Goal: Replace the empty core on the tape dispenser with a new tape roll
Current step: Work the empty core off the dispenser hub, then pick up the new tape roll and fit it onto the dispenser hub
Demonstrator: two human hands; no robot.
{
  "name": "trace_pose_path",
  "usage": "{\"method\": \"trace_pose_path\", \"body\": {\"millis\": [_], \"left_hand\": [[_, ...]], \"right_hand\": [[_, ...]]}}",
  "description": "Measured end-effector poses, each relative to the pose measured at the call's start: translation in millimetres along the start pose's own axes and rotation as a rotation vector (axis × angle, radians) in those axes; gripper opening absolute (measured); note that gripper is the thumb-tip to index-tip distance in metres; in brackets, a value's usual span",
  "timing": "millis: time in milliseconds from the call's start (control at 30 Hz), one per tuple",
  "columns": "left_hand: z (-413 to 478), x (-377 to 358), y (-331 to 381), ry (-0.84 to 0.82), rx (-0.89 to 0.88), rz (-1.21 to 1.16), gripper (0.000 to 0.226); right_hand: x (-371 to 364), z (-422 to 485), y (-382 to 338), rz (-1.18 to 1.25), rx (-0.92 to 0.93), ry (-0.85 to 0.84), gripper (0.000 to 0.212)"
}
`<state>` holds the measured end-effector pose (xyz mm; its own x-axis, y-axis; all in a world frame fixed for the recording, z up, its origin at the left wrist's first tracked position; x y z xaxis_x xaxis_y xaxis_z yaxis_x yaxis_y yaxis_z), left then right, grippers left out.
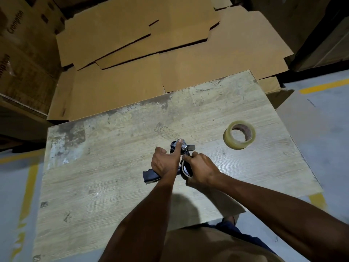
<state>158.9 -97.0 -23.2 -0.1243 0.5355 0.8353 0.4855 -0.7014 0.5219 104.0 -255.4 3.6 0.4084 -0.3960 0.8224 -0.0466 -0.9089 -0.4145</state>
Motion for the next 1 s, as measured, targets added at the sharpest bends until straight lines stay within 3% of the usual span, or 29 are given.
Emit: {"method": "trace_pose_path", "body": {"millis": [233,367,500,667,833,900,1000], "left_hand": [[2,2,1,-0.031,0.046,0.034,0.086],[0,5,0,-0.044,0.090,0.006,0.099],[-2,4,0,-0.084,0.113,0.025,0.105],[-3,3,0,-0.091,0.116,0.050,0.105],[0,-2,-8,-0.078,0.162,0.070,0.115],[-2,-1,-6,-0.075,0.157,0.078,0.110],[-3,0,-5,-0.071,0.146,0.086,0.104]], "right_hand": [[63,-14,18,-0.017,0.011,0.120,0.095],[83,-31,55,0.009,-0.046,0.219,0.075],[82,-56,82,0.098,-0.080,0.279,0.087],[112,-116,155,0.359,-0.285,0.665,0.092],[107,-172,224,0.348,-0.461,0.978,0.087],[86,-171,244,0.360,-0.523,0.926,0.088],[43,-147,264,0.364,-0.580,0.610,0.092]]}}
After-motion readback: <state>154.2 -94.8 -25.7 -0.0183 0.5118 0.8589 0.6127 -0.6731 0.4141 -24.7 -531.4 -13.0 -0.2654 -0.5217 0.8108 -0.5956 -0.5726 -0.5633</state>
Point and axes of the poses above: each hand's wrist, its own z-axis towards the middle knuckle, its own x-axis out of the back of the hand, y = z × x, the point moved 10 cm from there along z, towards the middle knuckle, and after that the axes turned 2 degrees about -x, right-handed, at the moved point
